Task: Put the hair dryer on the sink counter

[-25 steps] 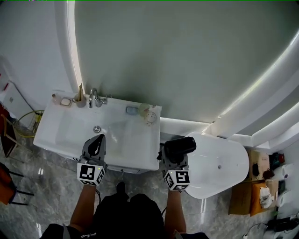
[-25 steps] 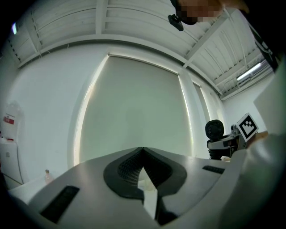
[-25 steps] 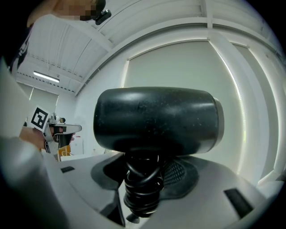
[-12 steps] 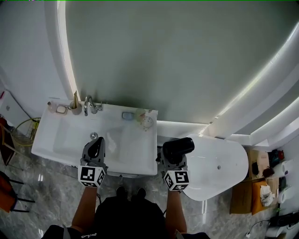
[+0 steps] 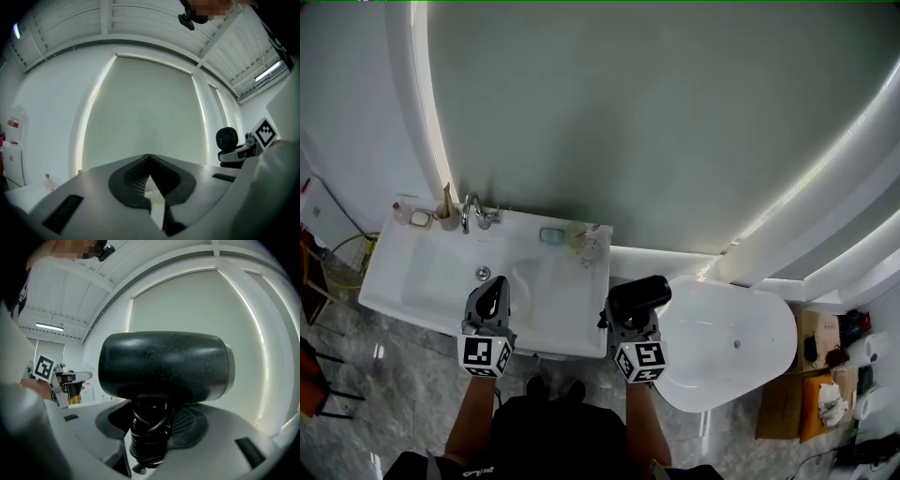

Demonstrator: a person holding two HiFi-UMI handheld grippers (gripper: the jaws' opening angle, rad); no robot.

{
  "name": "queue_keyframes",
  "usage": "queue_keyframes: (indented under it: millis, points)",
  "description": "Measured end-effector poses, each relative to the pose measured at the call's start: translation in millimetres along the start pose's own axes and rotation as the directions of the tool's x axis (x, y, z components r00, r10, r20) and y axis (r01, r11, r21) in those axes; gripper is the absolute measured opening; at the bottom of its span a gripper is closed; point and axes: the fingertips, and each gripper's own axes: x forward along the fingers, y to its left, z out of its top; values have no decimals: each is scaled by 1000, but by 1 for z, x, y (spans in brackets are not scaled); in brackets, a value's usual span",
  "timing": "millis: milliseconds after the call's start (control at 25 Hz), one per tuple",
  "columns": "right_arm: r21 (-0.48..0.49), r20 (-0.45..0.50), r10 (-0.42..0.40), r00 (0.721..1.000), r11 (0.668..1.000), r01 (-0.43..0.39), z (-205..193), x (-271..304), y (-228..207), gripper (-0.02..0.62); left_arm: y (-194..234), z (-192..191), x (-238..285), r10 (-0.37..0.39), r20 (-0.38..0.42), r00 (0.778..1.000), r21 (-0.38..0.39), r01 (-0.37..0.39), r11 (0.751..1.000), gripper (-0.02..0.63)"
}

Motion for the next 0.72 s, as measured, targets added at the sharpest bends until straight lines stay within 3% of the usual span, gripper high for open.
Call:
queue_keyframes:
  millis: [200,400,720]
  points:
    - [15,-53,20,998,1000,-19,-12,18,-5,212,1,-1,9,16,-1,1000,-4,-16,1000,23]
    - [93,-154,29,988,996,-15,-46,42,-5,212,-1,-5,10,9,-4,1000,43,-9,999,23]
    - [253,-351,69,934,967,23,-124,91,7,212,14,-18,-4,30,-25,999,25,-29,999,23]
